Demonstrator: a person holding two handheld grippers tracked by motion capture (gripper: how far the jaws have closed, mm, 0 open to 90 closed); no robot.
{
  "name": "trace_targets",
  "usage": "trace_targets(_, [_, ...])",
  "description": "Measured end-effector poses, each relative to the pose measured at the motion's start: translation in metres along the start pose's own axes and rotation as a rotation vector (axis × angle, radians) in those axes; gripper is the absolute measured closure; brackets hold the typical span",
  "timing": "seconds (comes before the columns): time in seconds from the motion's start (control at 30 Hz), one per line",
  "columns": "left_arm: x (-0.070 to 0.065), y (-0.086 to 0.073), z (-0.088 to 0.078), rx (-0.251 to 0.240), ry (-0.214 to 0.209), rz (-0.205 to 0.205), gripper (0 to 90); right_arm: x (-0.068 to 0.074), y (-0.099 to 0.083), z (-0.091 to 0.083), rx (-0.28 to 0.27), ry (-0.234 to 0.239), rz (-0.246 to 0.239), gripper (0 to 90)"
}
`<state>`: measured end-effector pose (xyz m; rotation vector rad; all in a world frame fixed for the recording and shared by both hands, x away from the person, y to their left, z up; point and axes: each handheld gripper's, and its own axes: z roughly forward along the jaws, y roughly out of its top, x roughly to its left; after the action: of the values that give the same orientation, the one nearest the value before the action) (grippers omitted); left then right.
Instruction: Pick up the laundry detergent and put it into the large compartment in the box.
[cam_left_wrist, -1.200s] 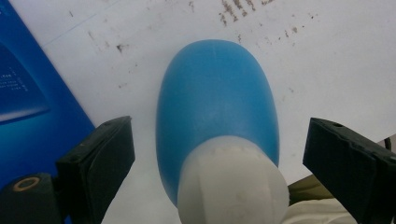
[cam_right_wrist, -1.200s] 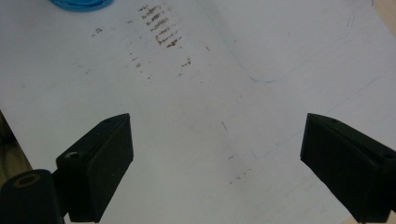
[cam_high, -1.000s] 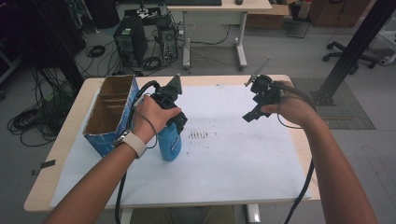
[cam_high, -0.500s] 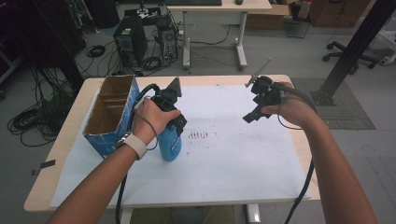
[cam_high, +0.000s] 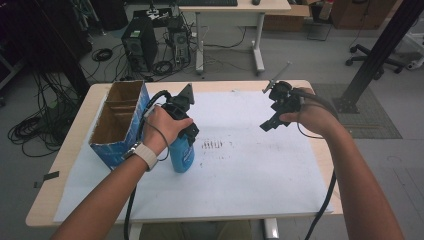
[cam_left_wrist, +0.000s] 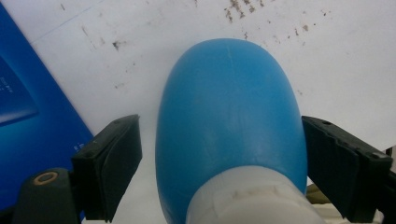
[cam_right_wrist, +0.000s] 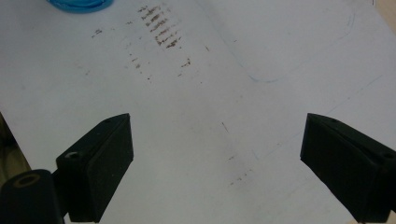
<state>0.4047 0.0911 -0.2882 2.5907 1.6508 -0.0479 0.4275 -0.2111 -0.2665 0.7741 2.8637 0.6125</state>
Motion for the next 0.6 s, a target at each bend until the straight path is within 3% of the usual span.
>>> trace_targets(0.37, [-0.0007,0.0002,0.0016,-0.001,0.003,0.002,20.7,0.0,-0.0006,-0.0007,0.001,-0.003,0.0,9.6])
trace_targets(0.6, [0.0011,-0.001,0.0023,-0.008,-0.002,0.0,29.5,0.0004,-0.0005,-0.0009,-0.002,-0.002,0.0,9.7])
